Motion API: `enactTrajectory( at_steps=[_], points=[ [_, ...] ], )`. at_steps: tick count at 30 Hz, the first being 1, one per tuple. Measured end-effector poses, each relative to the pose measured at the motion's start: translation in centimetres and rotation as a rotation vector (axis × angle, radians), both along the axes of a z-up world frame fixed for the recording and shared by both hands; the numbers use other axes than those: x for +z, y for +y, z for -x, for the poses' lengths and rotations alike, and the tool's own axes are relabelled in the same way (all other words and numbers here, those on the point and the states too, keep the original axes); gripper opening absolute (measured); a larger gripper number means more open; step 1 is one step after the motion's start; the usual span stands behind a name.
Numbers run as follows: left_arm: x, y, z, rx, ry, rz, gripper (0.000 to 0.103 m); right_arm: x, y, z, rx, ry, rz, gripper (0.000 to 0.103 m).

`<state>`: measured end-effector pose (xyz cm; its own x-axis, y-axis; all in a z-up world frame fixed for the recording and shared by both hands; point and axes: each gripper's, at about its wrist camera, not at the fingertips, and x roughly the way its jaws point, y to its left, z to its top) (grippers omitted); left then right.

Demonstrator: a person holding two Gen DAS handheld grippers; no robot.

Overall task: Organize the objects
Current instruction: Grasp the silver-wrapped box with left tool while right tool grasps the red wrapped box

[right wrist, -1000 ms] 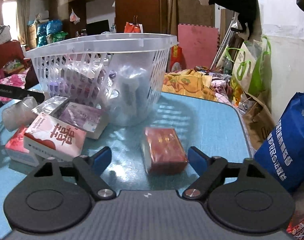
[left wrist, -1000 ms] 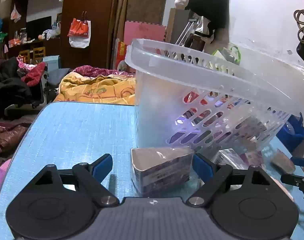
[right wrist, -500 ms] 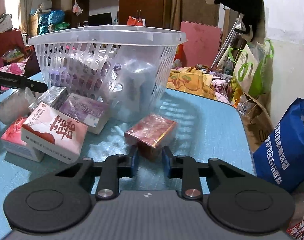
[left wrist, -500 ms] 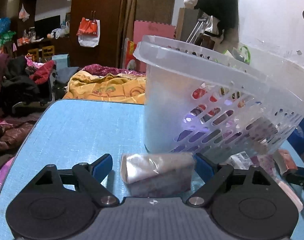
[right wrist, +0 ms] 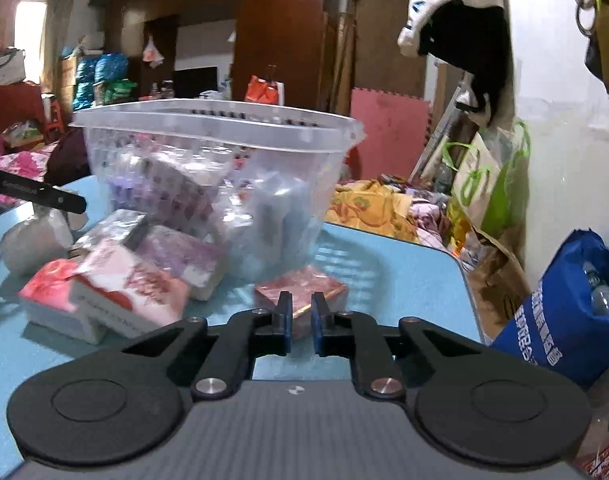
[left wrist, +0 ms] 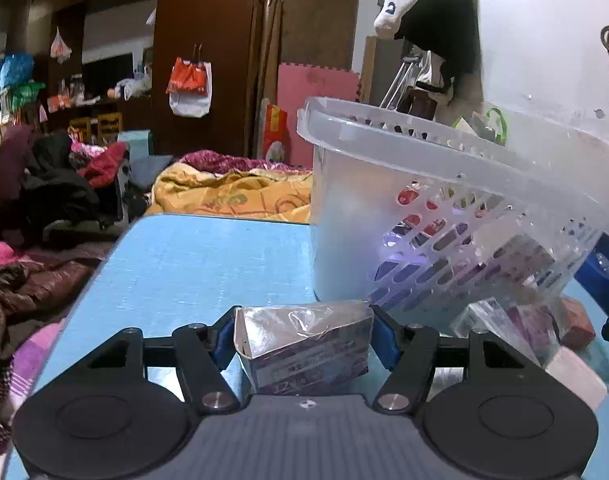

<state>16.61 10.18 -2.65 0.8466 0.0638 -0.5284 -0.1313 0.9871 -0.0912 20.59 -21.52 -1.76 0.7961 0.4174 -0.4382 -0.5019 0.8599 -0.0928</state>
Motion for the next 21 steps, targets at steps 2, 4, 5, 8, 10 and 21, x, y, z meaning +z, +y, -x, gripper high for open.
enactTrajectory(
  at_steps=[2,4,5,8,10,21],
  points=[
    [0.5,0.2,1.0,-0.003,-0.028,0.003,0.069,-0.1,0.7,0.7,0.009,-0.018,0.021,0.011],
    [1.1,0.5,2.0,-0.004,-0.064,0.007,0.069,-0.2,1.3,1.3,0.01,-0.043,0.038,0.011],
    [1.4,0.5,2.5,-0.006,-0.082,0.006,0.069,-0.1,1.4,1.4,0.01,-0.051,0.036,0.011],
    [2.3,0.3,4.1,-0.024,-0.13,0.002,0.069,0.5,1.8,2.1,-0.009,-0.108,0.045,0.011],
    [2.8,-0.1,4.8,-0.039,-0.152,0.0,0.069,0.8,2.2,2.9,-0.013,-0.14,0.05,0.011],
    [3.7,-2.5,6.9,-0.119,-0.213,-0.024,0.069,2.0,3.1,5.2,0.004,-0.235,0.047,0.011]
  ],
)
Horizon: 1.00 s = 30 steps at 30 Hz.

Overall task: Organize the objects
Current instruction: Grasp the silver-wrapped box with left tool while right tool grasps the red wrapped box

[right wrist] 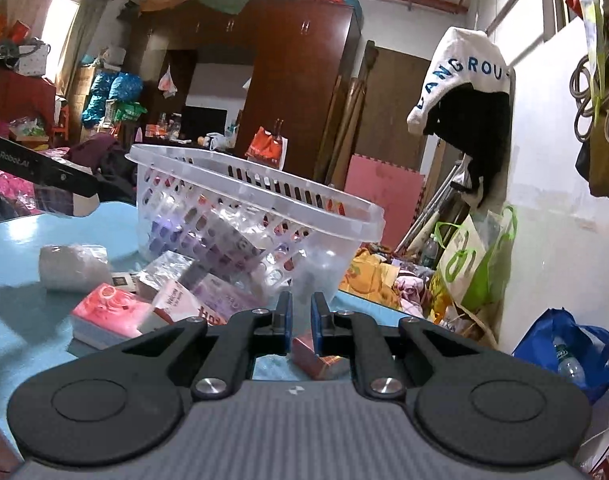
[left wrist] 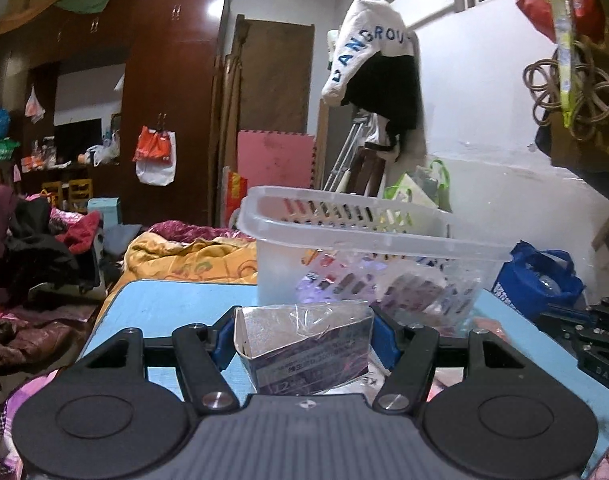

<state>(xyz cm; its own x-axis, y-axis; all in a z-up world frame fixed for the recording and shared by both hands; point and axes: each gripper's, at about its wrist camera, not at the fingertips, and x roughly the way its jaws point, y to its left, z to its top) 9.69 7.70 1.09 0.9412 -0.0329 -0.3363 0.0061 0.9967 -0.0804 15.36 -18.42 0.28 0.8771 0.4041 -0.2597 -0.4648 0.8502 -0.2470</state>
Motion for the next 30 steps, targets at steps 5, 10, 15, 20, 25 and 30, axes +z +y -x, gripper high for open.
enactTrajectory(
  at_steps=[5,10,15,20,25,30],
  points=[
    [0.0,-0.3,0.4,-0.011,-0.01,0.001,0.069,0.0,0.2,0.5,0.001,-0.013,-0.001,0.011],
    [-0.1,-0.3,0.7,-0.017,-0.009,0.001,0.069,-0.1,0.0,0.7,0.014,-0.012,-0.016,0.011],
    [-0.1,-0.4,0.8,-0.02,-0.008,0.004,0.069,-0.2,-0.4,0.7,0.018,-0.001,-0.026,0.011],
    [-0.3,-0.4,0.7,-0.023,-0.001,0.002,0.069,0.6,-3.4,-1.5,0.049,0.086,-0.145,0.013],
    [-0.3,-0.5,0.5,-0.024,-0.001,0.011,0.069,-0.9,-3.4,-8.0,0.06,0.32,-0.108,0.076],
    [-0.7,-0.6,0.3,-0.037,0.012,0.011,0.069,-2.0,-0.6,-12.2,-0.026,0.39,-0.002,0.091]
  ],
)
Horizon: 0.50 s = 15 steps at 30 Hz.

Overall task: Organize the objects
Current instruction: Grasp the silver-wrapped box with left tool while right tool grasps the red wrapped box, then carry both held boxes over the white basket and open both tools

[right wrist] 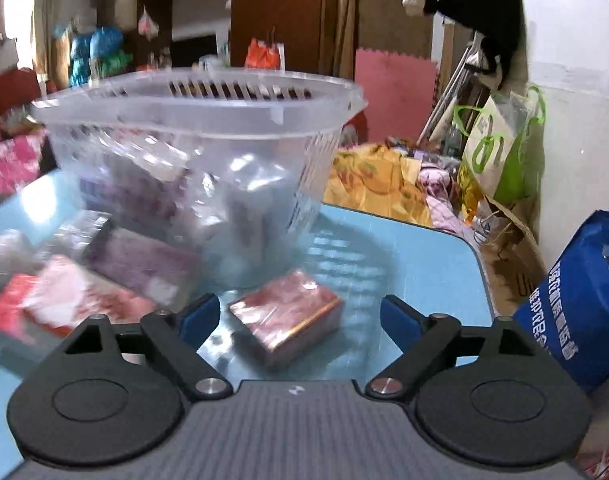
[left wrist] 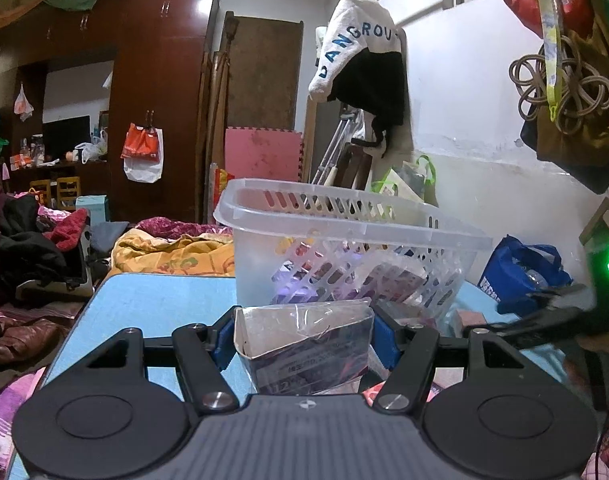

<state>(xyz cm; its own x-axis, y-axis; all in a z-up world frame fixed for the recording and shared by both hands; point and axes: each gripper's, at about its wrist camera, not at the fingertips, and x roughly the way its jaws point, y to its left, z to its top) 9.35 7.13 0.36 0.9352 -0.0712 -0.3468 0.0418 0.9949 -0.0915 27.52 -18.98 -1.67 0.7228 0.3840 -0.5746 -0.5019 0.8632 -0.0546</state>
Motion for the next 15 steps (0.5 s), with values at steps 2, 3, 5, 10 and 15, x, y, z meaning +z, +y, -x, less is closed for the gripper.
enactTrajectory(
  at_steps=[2,3,5,10,15],
  points=[
    [-0.1,0.2,-0.1,0.003,0.004,0.006,0.069,-0.5,0.6,-1.4,-0.007,0.04,0.022,0.091],
    [-0.2,0.3,-0.1,0.005,0.005,0.009,0.069,-0.8,0.8,-2.0,-0.011,0.06,0.032,0.083],
    [-0.2,0.5,-0.1,0.009,0.007,0.014,0.069,-0.8,0.3,-1.8,-0.008,0.08,-0.017,0.072],
    [0.0,0.5,0.0,0.015,0.003,0.022,0.069,0.5,-1.0,3.1,-0.024,-0.07,-0.021,0.072],
    [0.8,-0.2,0.2,0.003,-0.018,0.02,0.069,2.6,-1.6,7.5,-0.026,-0.224,-0.044,0.072]
  ],
)
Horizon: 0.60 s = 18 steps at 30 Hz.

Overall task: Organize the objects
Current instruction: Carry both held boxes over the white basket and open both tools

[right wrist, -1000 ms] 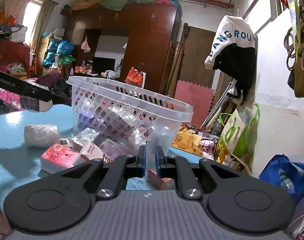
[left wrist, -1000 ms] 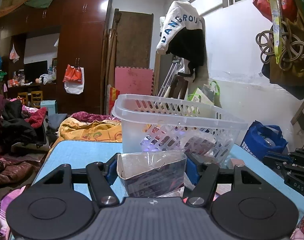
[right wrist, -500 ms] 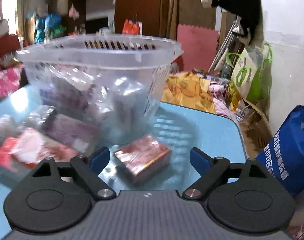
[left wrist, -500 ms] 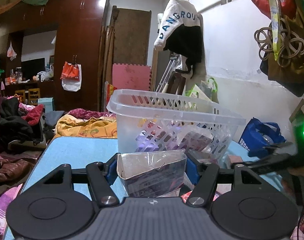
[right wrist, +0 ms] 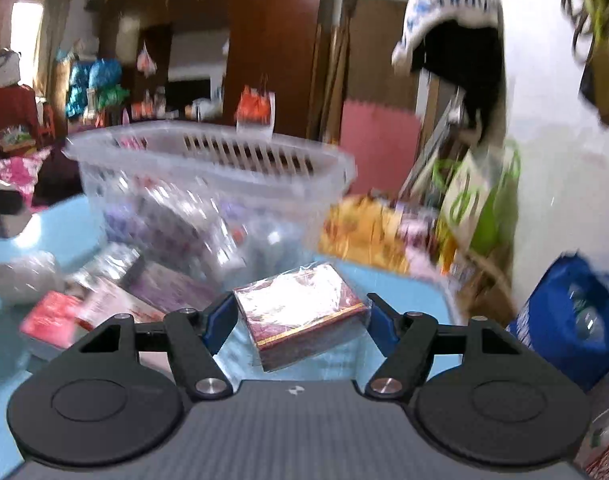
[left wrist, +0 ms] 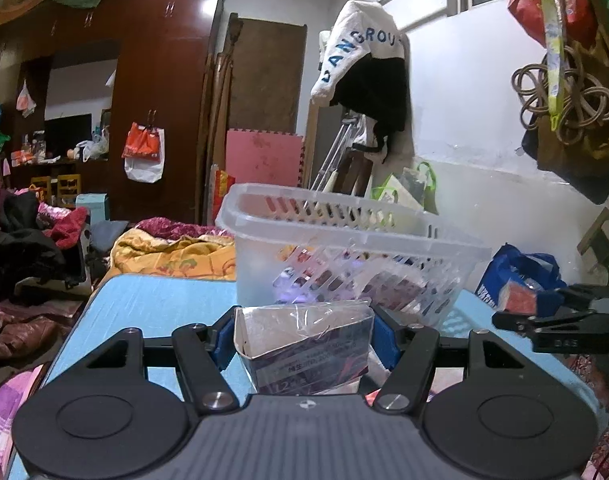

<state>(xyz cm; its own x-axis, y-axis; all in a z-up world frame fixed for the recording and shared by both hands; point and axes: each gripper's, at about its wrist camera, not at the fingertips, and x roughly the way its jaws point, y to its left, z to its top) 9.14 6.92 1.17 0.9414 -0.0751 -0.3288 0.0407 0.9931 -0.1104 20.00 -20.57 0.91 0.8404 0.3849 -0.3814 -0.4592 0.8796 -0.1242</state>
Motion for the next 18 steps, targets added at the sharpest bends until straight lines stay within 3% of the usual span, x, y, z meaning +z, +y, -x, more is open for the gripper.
enactTrajectory(
  at_steps=[6,12,18],
  points=[
    [3.7,-0.7,-0.7,-0.03,-0.059,0.009,0.069,4.8,1.2,1.2,0.051,-0.154,-0.074,0.072],
    [8.1,-1.7,-6.6,-0.006,-0.073,-0.012,0.069,9.1,4.1,-5.5,0.127,-0.086,-0.176,0.072],
    [8.2,-1.3,-13.2,0.057,-0.031,-0.011,0.069,9.1,6.2,-10.9,0.111,-0.026,-0.152,0.072]
  ],
)
